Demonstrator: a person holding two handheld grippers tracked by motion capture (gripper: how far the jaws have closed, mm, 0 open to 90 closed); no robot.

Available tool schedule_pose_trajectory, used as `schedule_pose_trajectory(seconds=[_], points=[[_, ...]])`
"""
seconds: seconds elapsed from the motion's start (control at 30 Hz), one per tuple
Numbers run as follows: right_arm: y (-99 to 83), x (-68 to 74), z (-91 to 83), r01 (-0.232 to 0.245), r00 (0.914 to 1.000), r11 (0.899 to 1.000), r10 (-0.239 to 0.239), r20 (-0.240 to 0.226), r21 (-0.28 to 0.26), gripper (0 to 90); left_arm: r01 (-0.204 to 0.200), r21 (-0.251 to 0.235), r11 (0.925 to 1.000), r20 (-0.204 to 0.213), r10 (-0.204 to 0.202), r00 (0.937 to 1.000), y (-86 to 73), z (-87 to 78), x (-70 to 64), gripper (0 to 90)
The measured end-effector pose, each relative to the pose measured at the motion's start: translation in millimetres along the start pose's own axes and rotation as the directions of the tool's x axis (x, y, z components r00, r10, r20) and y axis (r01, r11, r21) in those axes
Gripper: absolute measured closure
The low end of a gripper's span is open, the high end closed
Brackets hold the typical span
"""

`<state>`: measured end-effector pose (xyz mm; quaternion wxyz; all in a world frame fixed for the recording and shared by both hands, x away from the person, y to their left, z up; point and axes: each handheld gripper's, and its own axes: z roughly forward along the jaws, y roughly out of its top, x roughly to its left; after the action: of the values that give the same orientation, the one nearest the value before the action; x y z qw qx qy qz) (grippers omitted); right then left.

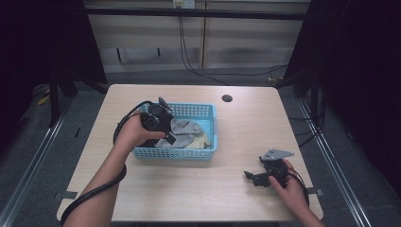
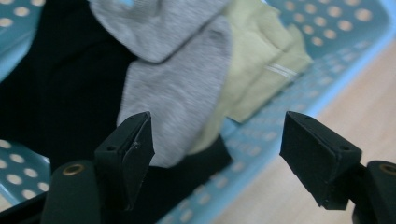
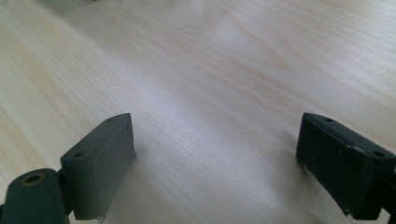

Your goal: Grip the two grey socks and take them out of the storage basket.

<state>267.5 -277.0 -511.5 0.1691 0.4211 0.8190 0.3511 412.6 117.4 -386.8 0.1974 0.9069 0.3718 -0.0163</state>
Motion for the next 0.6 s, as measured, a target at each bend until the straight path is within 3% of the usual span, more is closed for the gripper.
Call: schedule_pose_trajectory(seconds=[0.37,0.6], points=[[0.0,0.0,0.0,0.001,1.0000,1.000,-0.001,0.000,0.000,10.9,0.027,0.034,0.9991,-0.064,-0.024,0.9976,13.9,40.9,15.1,29.2],[0.0,0.0,0.0,0.000,1.0000,1.000,0.000,0.000,0.000,10.9,0.044,0.048,0.9979,-0.068,-0.041,0.9968,19.2,64.3,19.3,31.8]])
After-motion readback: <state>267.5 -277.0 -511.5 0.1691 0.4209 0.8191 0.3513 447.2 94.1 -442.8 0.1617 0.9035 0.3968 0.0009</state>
